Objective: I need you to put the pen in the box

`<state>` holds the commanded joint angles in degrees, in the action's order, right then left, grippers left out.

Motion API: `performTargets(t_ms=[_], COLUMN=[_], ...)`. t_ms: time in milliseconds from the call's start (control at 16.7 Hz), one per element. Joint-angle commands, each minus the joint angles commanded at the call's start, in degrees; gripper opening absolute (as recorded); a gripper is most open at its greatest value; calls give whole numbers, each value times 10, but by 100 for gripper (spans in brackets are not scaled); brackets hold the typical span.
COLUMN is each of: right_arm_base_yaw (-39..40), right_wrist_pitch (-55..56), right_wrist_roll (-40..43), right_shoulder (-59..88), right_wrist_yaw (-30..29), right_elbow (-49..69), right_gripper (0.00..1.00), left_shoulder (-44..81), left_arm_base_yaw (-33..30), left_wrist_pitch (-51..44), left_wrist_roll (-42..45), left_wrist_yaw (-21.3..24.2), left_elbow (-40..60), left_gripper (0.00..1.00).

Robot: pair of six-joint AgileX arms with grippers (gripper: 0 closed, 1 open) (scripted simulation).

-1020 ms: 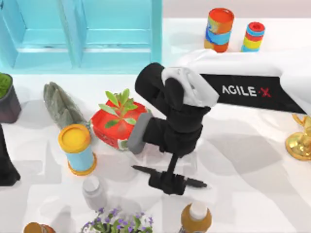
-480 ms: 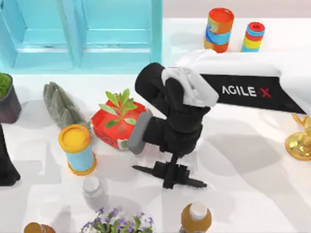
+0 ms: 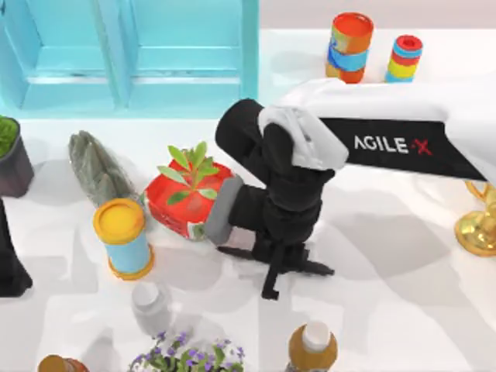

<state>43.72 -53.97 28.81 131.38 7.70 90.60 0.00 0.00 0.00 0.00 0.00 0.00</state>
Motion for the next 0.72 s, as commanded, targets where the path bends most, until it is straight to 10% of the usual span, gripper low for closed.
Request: performTargets(t_ms=[720], right_arm_base_yaw=[-14], right_wrist_pitch=[-105], right_wrist_roll=[12], right_shoulder=[-58], right_wrist_yaw=[-37], right_elbow=[90], right_gripper=[0], left_shoulder=[0], left_arm_base_yaw=[0], left_wrist_pitch=[0], left_wrist_roll=[0], left_wrist_yaw=[0], left_elbow=[0], left_gripper=[100])
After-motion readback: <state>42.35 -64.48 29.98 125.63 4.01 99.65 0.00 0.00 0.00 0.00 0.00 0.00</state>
